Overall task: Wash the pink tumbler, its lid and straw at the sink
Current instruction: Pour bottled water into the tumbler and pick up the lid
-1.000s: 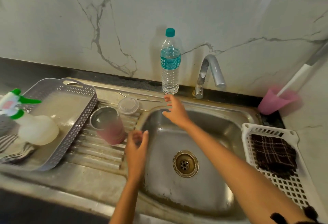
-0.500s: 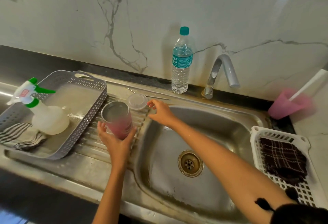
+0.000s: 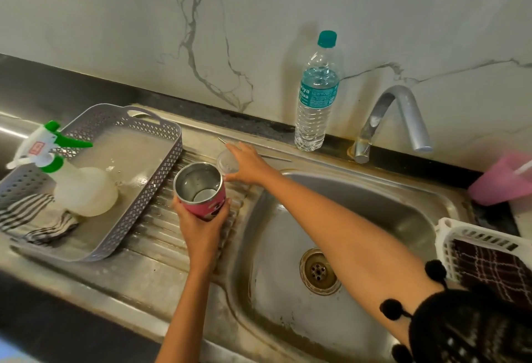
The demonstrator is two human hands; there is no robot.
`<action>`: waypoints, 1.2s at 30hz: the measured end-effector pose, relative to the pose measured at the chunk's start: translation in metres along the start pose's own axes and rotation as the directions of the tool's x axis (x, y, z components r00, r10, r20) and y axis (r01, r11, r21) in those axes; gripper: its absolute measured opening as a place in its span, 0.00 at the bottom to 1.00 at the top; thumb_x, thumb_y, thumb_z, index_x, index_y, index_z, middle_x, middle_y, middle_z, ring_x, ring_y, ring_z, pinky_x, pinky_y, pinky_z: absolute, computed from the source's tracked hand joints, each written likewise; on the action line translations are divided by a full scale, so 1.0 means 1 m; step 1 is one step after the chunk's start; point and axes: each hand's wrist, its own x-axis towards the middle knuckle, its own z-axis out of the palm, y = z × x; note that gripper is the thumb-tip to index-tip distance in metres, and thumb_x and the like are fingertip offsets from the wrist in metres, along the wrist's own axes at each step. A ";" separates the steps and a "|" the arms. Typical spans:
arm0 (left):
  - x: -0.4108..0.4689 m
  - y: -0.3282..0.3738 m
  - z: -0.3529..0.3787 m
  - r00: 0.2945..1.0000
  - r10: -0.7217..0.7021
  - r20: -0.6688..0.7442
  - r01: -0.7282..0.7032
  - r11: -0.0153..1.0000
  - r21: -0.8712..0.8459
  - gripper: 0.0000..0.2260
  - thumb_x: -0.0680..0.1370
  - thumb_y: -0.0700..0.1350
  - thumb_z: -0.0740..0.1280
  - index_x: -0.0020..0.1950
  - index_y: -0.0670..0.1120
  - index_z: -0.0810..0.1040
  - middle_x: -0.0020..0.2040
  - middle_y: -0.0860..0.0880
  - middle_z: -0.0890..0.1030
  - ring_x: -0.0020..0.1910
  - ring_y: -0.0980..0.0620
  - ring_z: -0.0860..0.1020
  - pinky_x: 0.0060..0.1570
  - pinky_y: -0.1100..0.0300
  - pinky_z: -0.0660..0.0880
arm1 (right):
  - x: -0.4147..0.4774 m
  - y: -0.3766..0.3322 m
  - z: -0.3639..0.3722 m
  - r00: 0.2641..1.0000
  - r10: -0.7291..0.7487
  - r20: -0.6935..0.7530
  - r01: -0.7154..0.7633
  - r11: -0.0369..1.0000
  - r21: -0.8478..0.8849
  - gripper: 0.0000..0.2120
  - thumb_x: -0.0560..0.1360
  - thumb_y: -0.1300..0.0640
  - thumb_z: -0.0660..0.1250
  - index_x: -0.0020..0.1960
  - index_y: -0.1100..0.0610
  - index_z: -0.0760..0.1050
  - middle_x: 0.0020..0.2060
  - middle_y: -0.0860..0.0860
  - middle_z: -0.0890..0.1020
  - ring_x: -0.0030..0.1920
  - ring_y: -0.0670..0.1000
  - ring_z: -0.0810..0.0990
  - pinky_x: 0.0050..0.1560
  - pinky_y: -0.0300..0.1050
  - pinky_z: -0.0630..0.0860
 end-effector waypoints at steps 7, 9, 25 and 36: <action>-0.001 0.007 0.000 0.999 0.018 0.044 -0.016 0.999 -0.029 0.38 0.64 0.49 0.82 0.66 0.62 0.64 0.59 0.49 0.79 0.54 0.43 0.81 0.51 0.38 0.79 | -0.014 -0.001 -0.002 0.997 0.020 -0.073 -0.013 0.995 0.100 0.39 0.68 0.51 0.76 0.74 0.54 0.63 0.69 0.58 0.66 0.70 0.59 0.63 0.66 0.53 0.66; -0.001 0.006 -0.002 0.998 -0.002 0.064 0.004 0.999 -0.043 0.38 0.62 0.50 0.82 0.65 0.66 0.64 0.58 0.48 0.79 0.52 0.39 0.82 0.48 0.36 0.79 | -0.029 0.000 -0.009 0.991 0.046 -0.125 -0.024 0.986 0.168 0.38 0.68 0.52 0.77 0.73 0.53 0.64 0.68 0.57 0.67 0.69 0.59 0.64 0.65 0.53 0.67; -0.112 0.029 0.042 0.829 0.132 0.544 -0.105 0.991 -0.082 0.39 0.64 0.41 0.81 0.70 0.52 0.66 0.61 0.52 0.79 0.58 0.55 0.79 0.56 0.55 0.78 | -0.259 -0.001 -0.142 0.997 -0.033 -0.074 0.047 0.981 0.190 0.36 0.66 0.46 0.78 0.70 0.42 0.66 0.64 0.38 0.69 0.64 0.40 0.69 0.62 0.40 0.70; -0.148 0.044 0.066 0.717 0.149 0.680 -0.122 0.989 -0.088 0.39 0.65 0.41 0.81 0.70 0.53 0.66 0.61 0.52 0.78 0.59 0.53 0.79 0.55 0.54 0.80 | -0.293 0.017 -0.141 0.999 -0.034 0.003 0.034 0.995 0.093 0.36 0.64 0.45 0.76 0.69 0.42 0.68 0.64 0.42 0.72 0.63 0.44 0.71 0.63 0.48 0.73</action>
